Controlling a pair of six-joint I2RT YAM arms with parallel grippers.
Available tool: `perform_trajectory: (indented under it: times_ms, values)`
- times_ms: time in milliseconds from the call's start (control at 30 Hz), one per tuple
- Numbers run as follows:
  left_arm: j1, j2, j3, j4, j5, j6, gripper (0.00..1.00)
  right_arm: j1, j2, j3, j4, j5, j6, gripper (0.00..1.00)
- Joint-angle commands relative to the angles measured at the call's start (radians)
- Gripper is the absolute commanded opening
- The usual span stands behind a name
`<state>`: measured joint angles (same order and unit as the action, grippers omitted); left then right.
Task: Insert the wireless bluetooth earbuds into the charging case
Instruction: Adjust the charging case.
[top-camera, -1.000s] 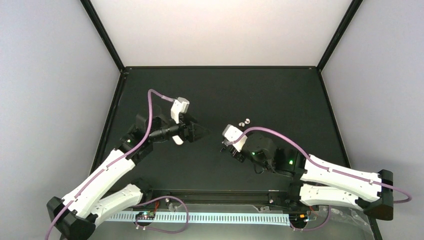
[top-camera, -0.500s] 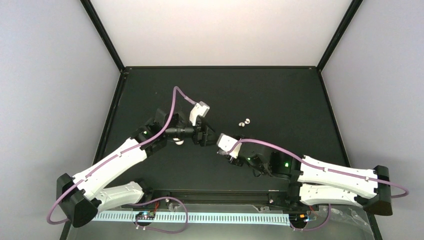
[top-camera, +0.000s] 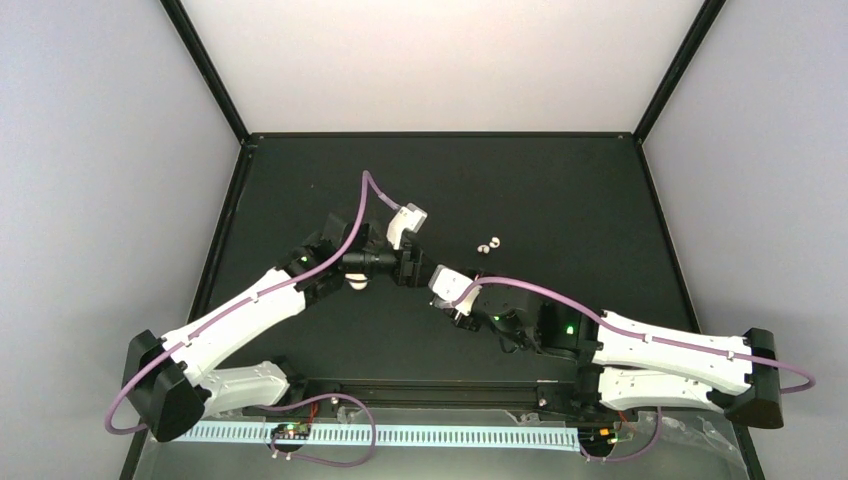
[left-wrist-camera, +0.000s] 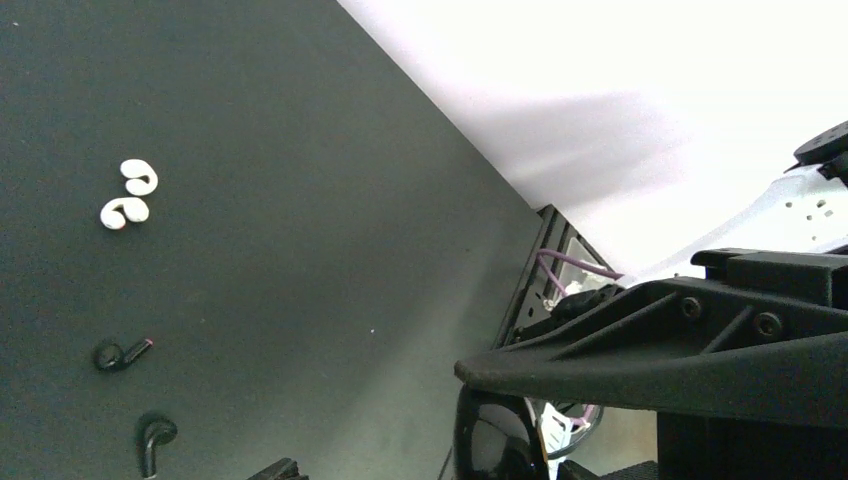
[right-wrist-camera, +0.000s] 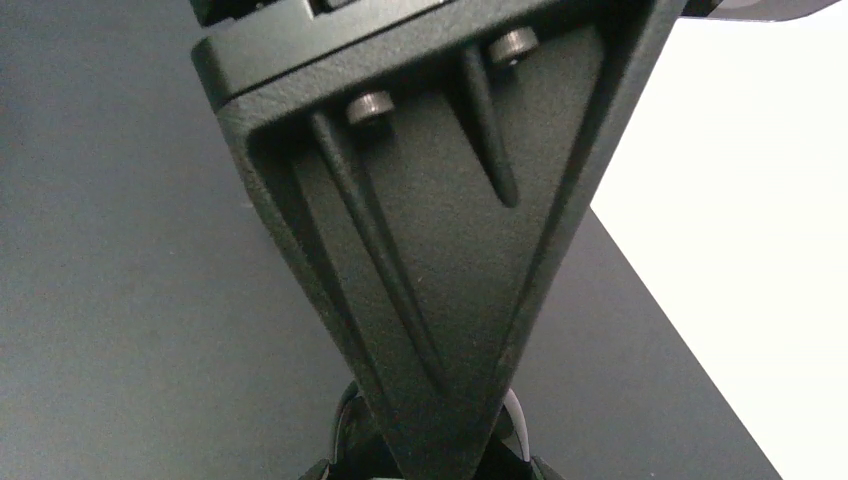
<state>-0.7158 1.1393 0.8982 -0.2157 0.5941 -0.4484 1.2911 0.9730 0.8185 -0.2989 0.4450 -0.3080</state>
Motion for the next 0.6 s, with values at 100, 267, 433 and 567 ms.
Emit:
perform_trajectory:
  times_ms: [100, 267, 433, 567]
  values:
    - [-0.015, -0.004, -0.018, 0.07, 0.055, -0.045, 0.62, 0.01, 0.019, 0.025, 0.064, 0.03, 0.017, 0.37]
    - [-0.03, -0.002, -0.041, 0.096, 0.072, -0.063, 0.59, 0.009, 0.018, 0.019, 0.094, 0.04, 0.02, 0.37]
    - [-0.038, -0.005, -0.064, 0.1, 0.072, -0.071, 0.56, 0.009, 0.02, 0.016, 0.112, 0.053, 0.018, 0.37]
    - [-0.04, -0.011, -0.065, 0.102, 0.07, -0.073, 0.5, 0.01, 0.024, 0.014, 0.116, 0.054, 0.019, 0.37]
